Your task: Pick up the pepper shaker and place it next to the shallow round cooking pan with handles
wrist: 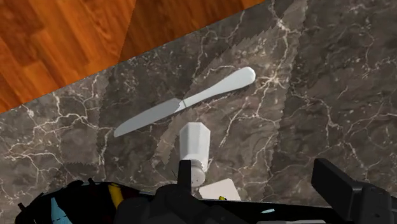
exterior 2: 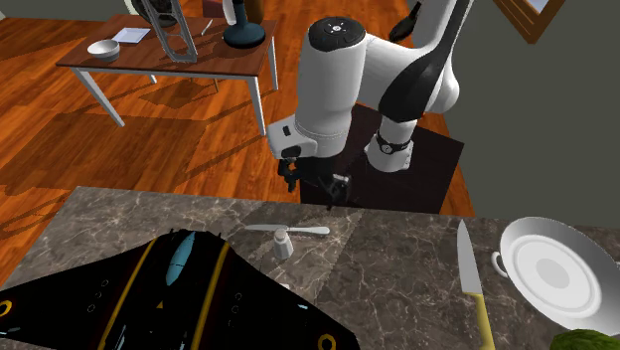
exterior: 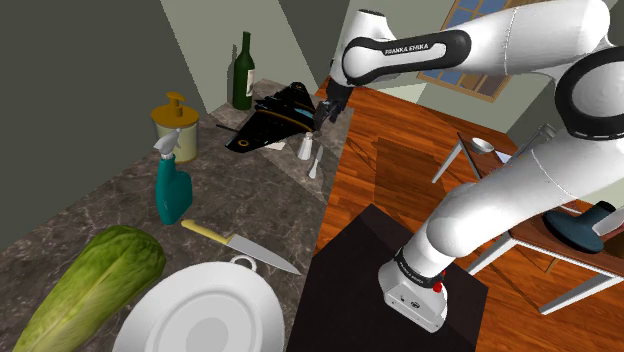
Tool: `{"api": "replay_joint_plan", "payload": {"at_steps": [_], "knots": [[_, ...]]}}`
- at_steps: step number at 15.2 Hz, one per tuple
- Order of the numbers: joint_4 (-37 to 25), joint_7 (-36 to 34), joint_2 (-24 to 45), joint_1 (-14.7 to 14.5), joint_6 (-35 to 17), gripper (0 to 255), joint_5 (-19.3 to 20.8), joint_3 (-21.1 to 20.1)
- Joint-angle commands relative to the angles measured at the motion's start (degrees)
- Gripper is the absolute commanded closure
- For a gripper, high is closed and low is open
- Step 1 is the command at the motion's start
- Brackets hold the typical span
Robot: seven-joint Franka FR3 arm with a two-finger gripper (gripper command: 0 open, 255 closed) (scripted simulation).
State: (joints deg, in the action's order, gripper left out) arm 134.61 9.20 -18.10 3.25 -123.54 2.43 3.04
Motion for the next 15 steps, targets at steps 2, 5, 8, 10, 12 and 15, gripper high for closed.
{"api": "replay_joint_plan", "payload": {"at_steps": [2, 5, 8, 10, 12, 15], "knots": [[-1.96, -0.15, 6.23, 0.44, -5.21, 0, 0.76, 0.31], [-4.63, -0.23, 12.4, 0.9, -9.54, 0, 1.46, 0.71], [-6.49, -0.29, 16.87, 1.19, -12.7, 0, 1.86, 1.0], [-6.13, -0.27, 17.96, 1.23, -14.15, 0, 1.85, 1.05], [-5.81, -0.25, 19.08, 1.28, -15.58, 0, 1.82, 1.09], [-5.47, -0.21, 20.57, 1.34, -17.42, 0, 1.79, 1.15]]}}
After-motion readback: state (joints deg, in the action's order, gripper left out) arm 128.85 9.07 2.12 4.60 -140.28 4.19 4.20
